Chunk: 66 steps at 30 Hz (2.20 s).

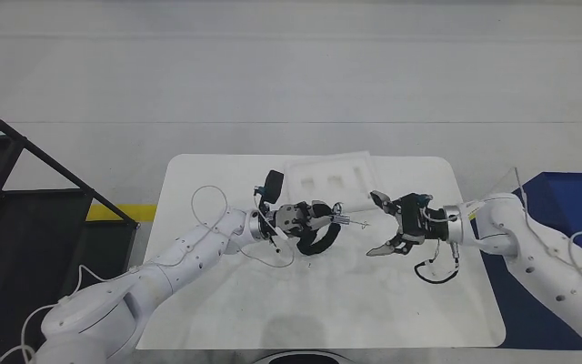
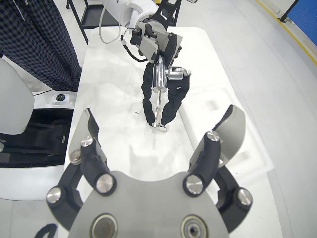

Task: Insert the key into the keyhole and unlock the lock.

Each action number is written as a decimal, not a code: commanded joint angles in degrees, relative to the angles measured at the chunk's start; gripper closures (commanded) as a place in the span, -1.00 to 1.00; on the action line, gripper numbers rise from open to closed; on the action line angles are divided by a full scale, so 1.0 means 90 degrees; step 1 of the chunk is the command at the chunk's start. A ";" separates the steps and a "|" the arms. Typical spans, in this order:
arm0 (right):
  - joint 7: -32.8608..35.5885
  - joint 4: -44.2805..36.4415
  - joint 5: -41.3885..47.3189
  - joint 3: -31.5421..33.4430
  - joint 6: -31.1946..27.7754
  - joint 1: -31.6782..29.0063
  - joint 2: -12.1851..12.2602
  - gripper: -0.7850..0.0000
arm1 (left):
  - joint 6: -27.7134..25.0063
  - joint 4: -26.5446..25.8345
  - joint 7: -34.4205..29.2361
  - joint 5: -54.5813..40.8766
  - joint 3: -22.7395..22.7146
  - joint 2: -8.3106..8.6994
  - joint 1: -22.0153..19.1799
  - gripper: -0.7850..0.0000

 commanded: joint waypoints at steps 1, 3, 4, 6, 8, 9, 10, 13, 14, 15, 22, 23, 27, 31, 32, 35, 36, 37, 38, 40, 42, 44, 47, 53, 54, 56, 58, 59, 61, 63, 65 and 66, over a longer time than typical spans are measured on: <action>-0.0084 0.0089 0.0078 -0.0023 -0.0057 -0.0025 -0.0040 0.17 | 0.0000 -0.0004 0.0000 -0.0076 -0.0001 0.0013 -0.0003 1.00; -0.0157 0.0260 0.0158 -0.0053 -0.0071 -0.0032 -0.0096 0.18 | 0.0000 0.0001 0.0000 -0.0130 0.0002 0.0023 -0.0010 1.00; -0.0217 0.0318 0.0202 -0.0071 -0.0099 -0.0031 -0.0127 0.18 | 0.0000 -0.0005 0.0000 -0.0171 0.0005 0.0025 -0.0007 1.00; -0.0293 0.0459 0.0238 -0.0091 -0.0122 -0.0021 -0.0183 0.21 | 0.0000 -0.0012 0.0000 -0.0230 0.0014 0.0028 -0.0011 1.00; -0.0358 0.0611 0.0347 -0.0112 -0.0127 -0.0031 -0.0236 0.28 | 0.0000 -0.0034 0.0000 -0.0303 0.0019 0.0031 -0.0010 1.00; -0.0387 0.0677 0.0416 -0.0124 -0.0127 -0.0030 -0.0263 0.32 | 0.0000 -0.0034 0.0000 -0.0322 0.0022 0.0033 -0.0014 1.00; -0.0416 0.0744 0.0481 -0.0143 -0.0127 -0.0029 -0.0292 0.33 | 0.0000 -0.0036 0.0000 -0.0338 0.0029 0.0036 -0.0018 1.00; -0.0522 0.0929 0.0692 -0.0227 -0.0127 -0.0018 -0.0391 0.40 | 0.0000 -0.0053 0.0000 -0.0398 0.0049 0.0038 -0.0033 1.00; -0.0564 0.0970 0.0773 -0.0276 -0.0127 -0.0014 -0.0428 0.44 | 0.0000 -0.0065 0.0000 -0.0411 0.0056 0.0038 -0.0040 1.00; -0.0590 0.1011 0.0829 -0.0324 -0.0127 0.0003 -0.0463 0.47 | 0.0000 -0.0069 0.0000 -0.0420 0.0064 0.0038 -0.0048 1.00; -0.0803 0.1315 0.1087 -0.0615 -0.0127 0.0113 -0.0654 0.91 | 0.0000 -0.0126 0.0000 -0.0456 0.0104 0.0029 -0.0073 1.00; -0.0839 0.1357 0.1158 -0.0662 -0.0127 0.0119 -0.0677 1.00 | 0.0000 -0.0137 0.0000 -0.0460 0.0106 0.0028 -0.0070 1.00; -0.1024 0.1424 0.1431 -0.0870 -0.0127 0.0161 -0.0748 1.00 | 0.0000 -0.0165 0.0000 -0.0461 0.0082 0.0027 -0.0046 1.00; -0.1185 0.1486 0.1728 -0.1118 -0.0127 0.0211 -0.0783 1.00 | 0.0000 -0.0172 0.0000 -0.0416 0.0015 0.0031 -0.0008 1.00; -0.1216 0.1505 0.1823 -0.1186 -0.0127 0.0229 -0.0788 1.00 | 0.0000 -0.0187 0.0000 -0.0383 -0.0006 0.0031 0.0001 1.00; -0.1240 0.1539 0.2193 -0.1418 -0.0127 0.0294 -0.0798 1.00 | 0.0000 -0.0212 0.0000 -0.0251 -0.0080 0.0036 0.0039 1.00; -0.1240 0.1516 0.2335 -0.1497 -0.0127 0.0326 -0.0799 1.00 | 0.0000 -0.0213 0.0000 -0.0206 -0.0107 0.0037 0.0057 1.00; -0.1239 0.1503 0.2496 -0.1583 -0.0127 0.0351 -0.0799 1.00 | 0.0000 -0.0218 0.0000 -0.0168 -0.0135 0.0037 0.0075 1.00; -0.1206 0.1512 0.2627 -0.1665 -0.0127 0.0386 -0.0794 1.00 | 0.0000 -0.0216 0.0000 -0.0136 -0.0162 0.0037 0.0094 1.00; -0.1168 0.1484 0.2943 -0.1832 -0.0127 0.0443 -0.0787 1.00 | 0.0000 -0.0214 0.0000 -0.0059 -0.0225 0.0036 0.0124 1.00; -0.1110 0.1486 0.3186 -0.1972 -0.0127 0.0512 -0.0774 1.00 | 0.0000 -0.0226 0.0000 0.0009 -0.0286 0.0036 0.0162 1.00; -0.1107 0.1511 0.3353 -0.2075 -0.0127 0.0568 -0.0760 0.44 | 0.0000 -0.0248 0.0001 0.0052 -0.0352 0.0036 0.0209 1.00; -0.1142 0.1503 0.3351 -0.2172 -0.0127 0.0656 -0.0732 -1.00 | 0.0000 -0.0265 0.0001 0.0097 -0.0453 0.0037 0.0278 1.00; -0.1148 0.1495 0.3325 -0.2181 -0.0127 0.0667 -0.0729 -1.00 | 0.0000 -0.0288 0.0000 0.0169 -0.0591 0.0041 0.0376 1.00; -0.1148 0.1495 0.3325 -0.2181 -0.0127 0.0667 -0.0729 -1.00 | 0.0000 -0.0293 0.0000 0.0159 -0.0612 0.0040 0.0391 1.00; -0.1148 0.1495 0.3325 -0.2181 -0.0127 0.0667 -0.0729 -1.00 | 0.0000 -0.0303 0.0000 0.0127 -0.0655 0.0040 0.0418 1.00; -0.1148 0.1495 0.3325 -0.2181 -0.0127 0.0667 -0.0729 -1.00 | 0.0000 -0.0310 0.0000 0.0079 -0.0698 0.0040 0.0445 1.00; -0.1148 0.1495 0.3325 -0.2181 -0.0127 0.0667 -0.0729 -1.00 | 0.0000 -0.0305 0.0000 0.0063 -0.0719 0.0041 0.0454 1.00; -0.1148 0.1495 0.3325 -0.2181 -0.0127 0.0667 -0.0729 -1.00 | 0.0000 -0.0314 0.0000 0.0044 -0.0765 0.0045 0.0466 1.00; -0.1148 0.1495 0.3325 -0.2181 -0.0127 0.0667 -0.0729 -1.00 | 0.0000 -0.0331 0.0000 0.0015 -0.0819 0.0053 0.0489 1.00; -0.1148 0.1495 0.3325 -0.2181 -0.0127 0.0667 -0.0729 -1.00 | 0.0000 -0.0340 0.0000 -0.0018 -0.0878 0.0066 0.0517 1.00; -0.1140 0.1485 0.3327 -0.2174 -0.0094 0.0655 -0.0730 -1.00 | 0.0000 -0.0333 0.0000 -0.0047 -0.0910 0.0073 0.0532 1.00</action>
